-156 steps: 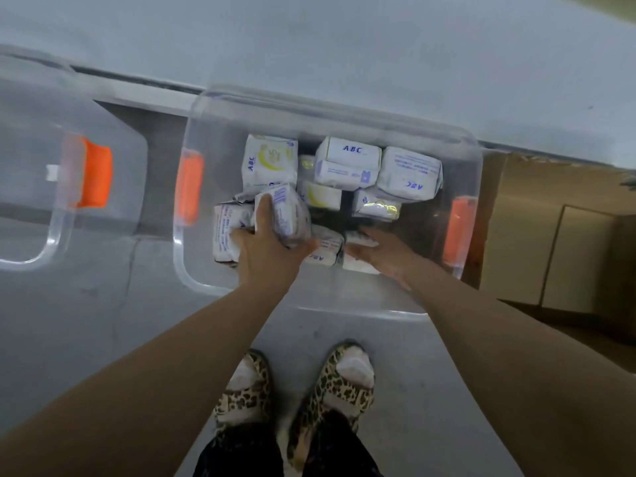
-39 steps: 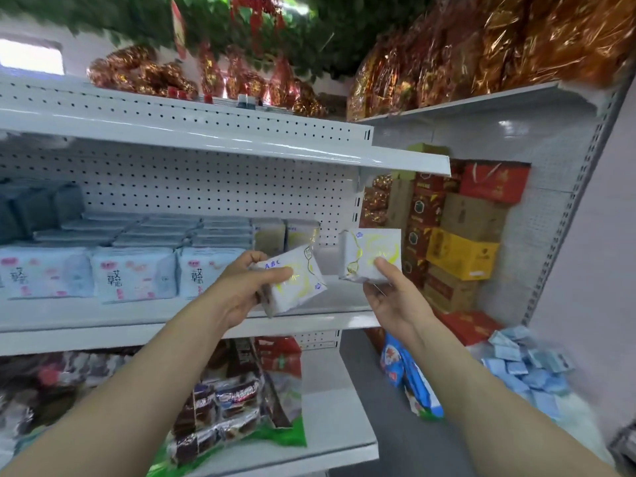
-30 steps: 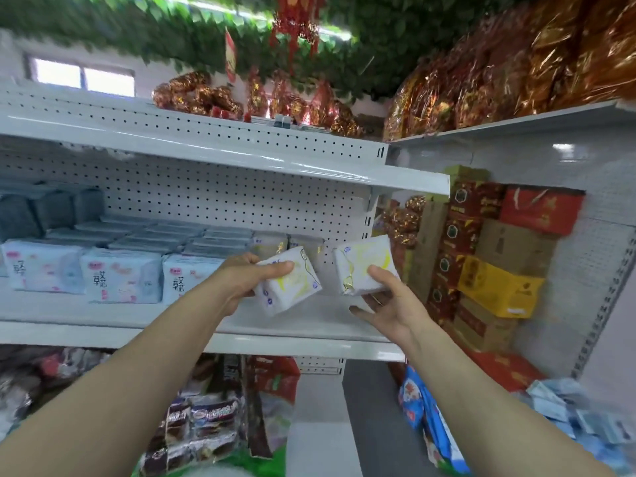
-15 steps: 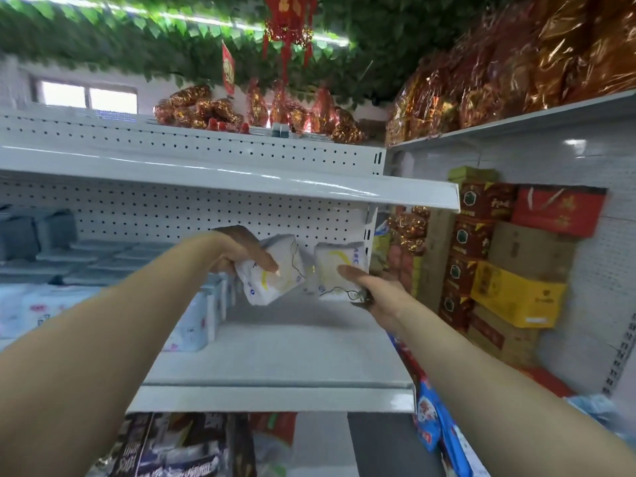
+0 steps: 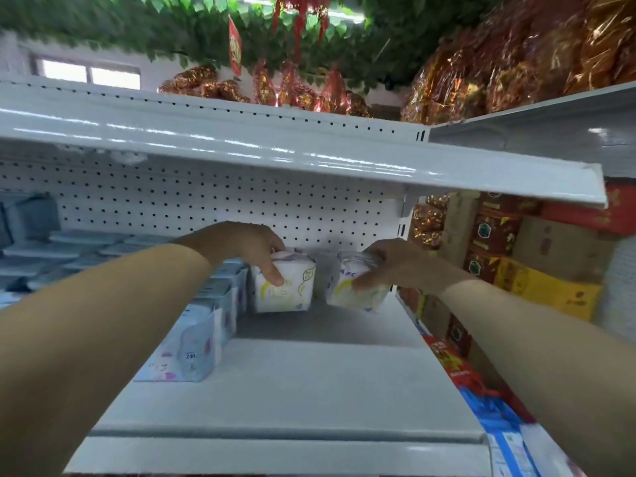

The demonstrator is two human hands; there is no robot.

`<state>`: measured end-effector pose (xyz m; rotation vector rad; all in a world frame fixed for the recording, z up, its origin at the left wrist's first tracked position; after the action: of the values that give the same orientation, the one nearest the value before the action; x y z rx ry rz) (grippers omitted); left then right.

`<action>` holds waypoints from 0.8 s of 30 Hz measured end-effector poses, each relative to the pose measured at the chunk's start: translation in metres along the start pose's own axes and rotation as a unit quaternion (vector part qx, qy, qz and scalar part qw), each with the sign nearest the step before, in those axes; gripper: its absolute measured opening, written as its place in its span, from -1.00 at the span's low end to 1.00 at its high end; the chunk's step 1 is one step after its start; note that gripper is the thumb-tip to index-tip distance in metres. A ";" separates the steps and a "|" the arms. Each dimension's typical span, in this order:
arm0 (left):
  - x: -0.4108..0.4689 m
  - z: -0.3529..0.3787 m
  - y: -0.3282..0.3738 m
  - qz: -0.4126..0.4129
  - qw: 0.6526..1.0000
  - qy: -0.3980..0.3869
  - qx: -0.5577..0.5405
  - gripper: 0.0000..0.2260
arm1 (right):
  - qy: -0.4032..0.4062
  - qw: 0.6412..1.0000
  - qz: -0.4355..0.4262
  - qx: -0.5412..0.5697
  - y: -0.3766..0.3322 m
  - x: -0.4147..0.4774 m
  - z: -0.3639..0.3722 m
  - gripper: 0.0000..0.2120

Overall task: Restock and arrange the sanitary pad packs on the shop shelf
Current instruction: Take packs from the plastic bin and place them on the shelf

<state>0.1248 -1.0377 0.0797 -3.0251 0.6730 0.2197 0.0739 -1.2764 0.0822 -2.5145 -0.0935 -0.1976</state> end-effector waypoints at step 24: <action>0.041 0.020 -0.022 -0.026 0.997 0.021 0.076 -0.31 | -0.027 0.999 -0.010 0.016 0.011 0.050 0.049 -0.29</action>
<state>0.1684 -1.0339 0.0536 -2.9043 0.5852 0.0992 0.1308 -1.2556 0.0445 -2.4881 -0.1414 -0.1351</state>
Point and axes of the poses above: each hand's wrist, its own x-axis towards the middle knuckle, its own z-axis out of the palm, y = z × x, the point moved 9 cm from there along x, towards the middle knuckle, and after that the axes turned 11 degrees about x, right-handed, at the moved point
